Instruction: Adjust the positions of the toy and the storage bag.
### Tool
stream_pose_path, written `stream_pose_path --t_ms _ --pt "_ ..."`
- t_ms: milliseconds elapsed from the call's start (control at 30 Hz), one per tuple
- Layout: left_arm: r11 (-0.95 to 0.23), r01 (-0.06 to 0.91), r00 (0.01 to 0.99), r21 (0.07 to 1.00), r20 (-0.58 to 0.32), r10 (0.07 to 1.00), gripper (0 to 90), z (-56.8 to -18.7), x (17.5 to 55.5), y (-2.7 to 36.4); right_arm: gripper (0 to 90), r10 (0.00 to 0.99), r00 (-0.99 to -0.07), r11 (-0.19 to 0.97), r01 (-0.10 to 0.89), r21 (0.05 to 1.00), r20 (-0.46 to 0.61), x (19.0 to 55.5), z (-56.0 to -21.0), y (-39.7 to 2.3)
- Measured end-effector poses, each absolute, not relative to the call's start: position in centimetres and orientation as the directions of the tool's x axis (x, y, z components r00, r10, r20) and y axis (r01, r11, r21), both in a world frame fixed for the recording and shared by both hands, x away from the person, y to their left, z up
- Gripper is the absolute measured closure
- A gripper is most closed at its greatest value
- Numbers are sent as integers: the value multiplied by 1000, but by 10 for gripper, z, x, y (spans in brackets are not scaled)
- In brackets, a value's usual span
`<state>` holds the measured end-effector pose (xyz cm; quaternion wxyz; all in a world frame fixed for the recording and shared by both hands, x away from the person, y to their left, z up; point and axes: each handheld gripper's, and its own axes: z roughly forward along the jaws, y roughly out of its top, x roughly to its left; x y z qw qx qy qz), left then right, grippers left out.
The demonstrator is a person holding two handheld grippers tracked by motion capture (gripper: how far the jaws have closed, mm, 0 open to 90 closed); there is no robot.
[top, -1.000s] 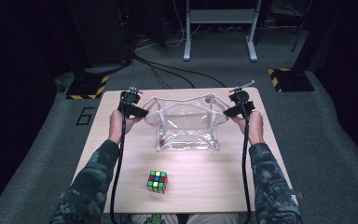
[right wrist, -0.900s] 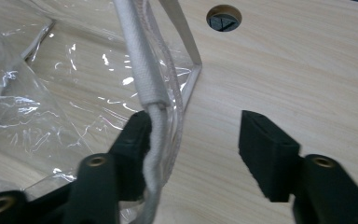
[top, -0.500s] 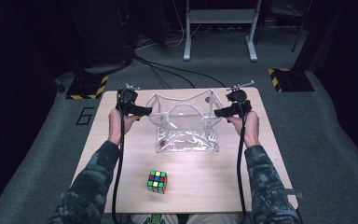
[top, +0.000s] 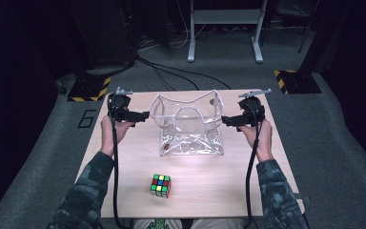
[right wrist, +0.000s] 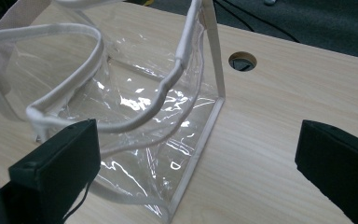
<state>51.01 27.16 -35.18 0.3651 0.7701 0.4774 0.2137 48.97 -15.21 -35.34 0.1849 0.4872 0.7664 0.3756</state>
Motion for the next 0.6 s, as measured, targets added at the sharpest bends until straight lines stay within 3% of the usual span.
stream_pose_path --t_ms 600 --pt "-285 558 462 779 -6 887 0 -383 458 298 0 892 -446 227 576 786 70 435 -378 -172"
